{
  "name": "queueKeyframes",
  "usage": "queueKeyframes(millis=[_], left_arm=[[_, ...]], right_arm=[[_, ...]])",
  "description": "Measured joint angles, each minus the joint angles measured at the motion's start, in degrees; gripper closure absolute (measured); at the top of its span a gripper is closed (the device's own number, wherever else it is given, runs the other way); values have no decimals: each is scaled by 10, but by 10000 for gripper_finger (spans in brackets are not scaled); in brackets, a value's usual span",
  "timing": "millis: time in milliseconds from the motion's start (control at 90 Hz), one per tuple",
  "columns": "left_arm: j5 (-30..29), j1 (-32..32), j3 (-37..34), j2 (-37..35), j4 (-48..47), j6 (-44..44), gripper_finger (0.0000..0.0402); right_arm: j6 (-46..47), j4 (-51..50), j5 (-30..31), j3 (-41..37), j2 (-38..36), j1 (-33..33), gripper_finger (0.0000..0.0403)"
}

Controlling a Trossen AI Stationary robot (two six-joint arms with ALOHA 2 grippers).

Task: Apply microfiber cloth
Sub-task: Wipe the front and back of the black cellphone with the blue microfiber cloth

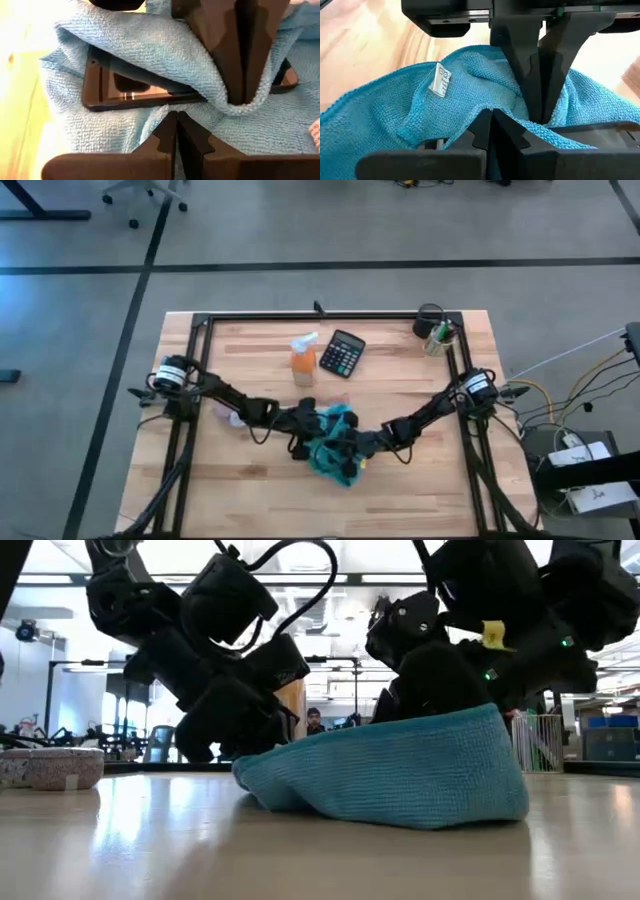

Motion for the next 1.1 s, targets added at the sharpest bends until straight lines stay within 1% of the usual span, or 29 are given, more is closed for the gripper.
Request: queueKeyframes(millis=[189, 267, 411, 556, 700, 900, 989, 1100], left_arm=[[0, 9, -3, 0, -6, 0, 402], [0, 9, -3, 0, -6, 0, 402], [-11, 11, -5, 0, -10, -7, 402], [-19, 12, -6, 0, -11, -13, 402], [-15, 12, -6, 2, -11, -15, 402], [-10, 12, -6, 10, -10, -19, 402], [-9, 12, -8, 10, -7, -19, 402], [-8, 12, -13, 10, -3, -20, 402]], right_arm=[[11, 0, -53, -1, 0, -2, 403], [9, -1, -46, -2, 0, -2, 403], [-9, -5, 38, -2, 0, -4, 403], [4, -9, 123, -4, 1, -15, 403], [24, -11, 192, -6, 2, -23, 403], [91, -50, 325, -8, 2, -26, 403], [142, -79, 355, -10, 2, -26, 403], [209, -108, 363, -13, 1, -25, 403]])
